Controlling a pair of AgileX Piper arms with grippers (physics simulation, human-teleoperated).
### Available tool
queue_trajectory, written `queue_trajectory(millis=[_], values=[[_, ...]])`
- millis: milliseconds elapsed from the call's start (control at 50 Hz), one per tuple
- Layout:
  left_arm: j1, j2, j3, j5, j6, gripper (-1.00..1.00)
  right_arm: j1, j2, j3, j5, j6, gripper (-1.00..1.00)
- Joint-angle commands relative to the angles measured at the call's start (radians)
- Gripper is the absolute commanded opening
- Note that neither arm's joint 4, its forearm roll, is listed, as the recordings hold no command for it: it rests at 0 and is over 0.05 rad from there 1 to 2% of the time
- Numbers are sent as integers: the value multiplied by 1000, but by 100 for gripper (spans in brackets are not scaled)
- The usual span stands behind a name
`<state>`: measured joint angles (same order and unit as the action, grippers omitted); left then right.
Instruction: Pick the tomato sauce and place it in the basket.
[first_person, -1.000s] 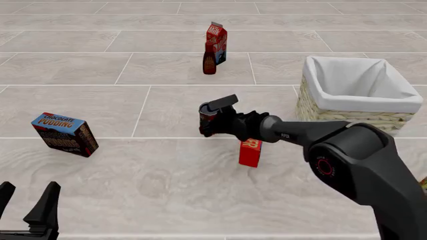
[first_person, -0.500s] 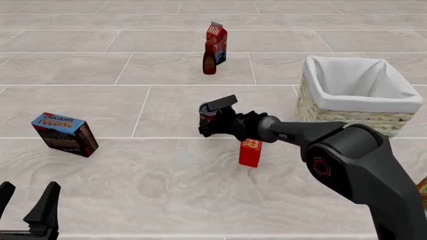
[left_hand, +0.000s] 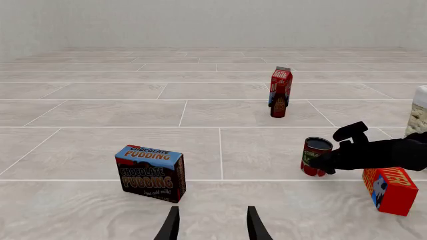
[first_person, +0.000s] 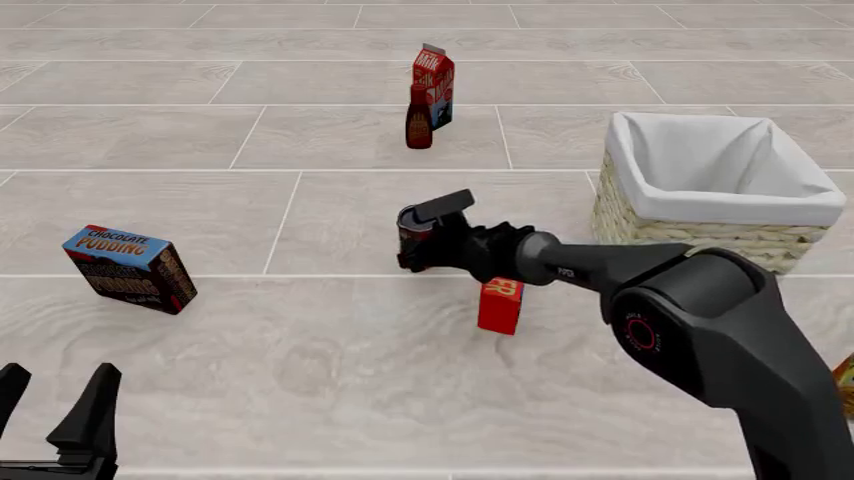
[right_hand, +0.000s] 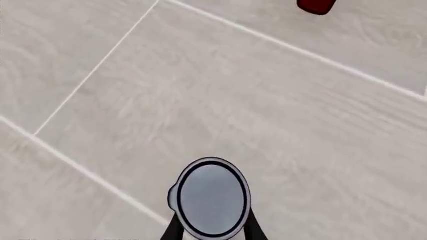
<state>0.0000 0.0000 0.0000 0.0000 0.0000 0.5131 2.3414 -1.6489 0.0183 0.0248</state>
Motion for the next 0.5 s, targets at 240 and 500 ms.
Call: queue_trajectory(millis=[240,500], values=[[0,0,0,0,0,100,11,-22,21,-5,2,-100],[0,0,0,0,0,100,15,-46,27,-1,-7,-100]])
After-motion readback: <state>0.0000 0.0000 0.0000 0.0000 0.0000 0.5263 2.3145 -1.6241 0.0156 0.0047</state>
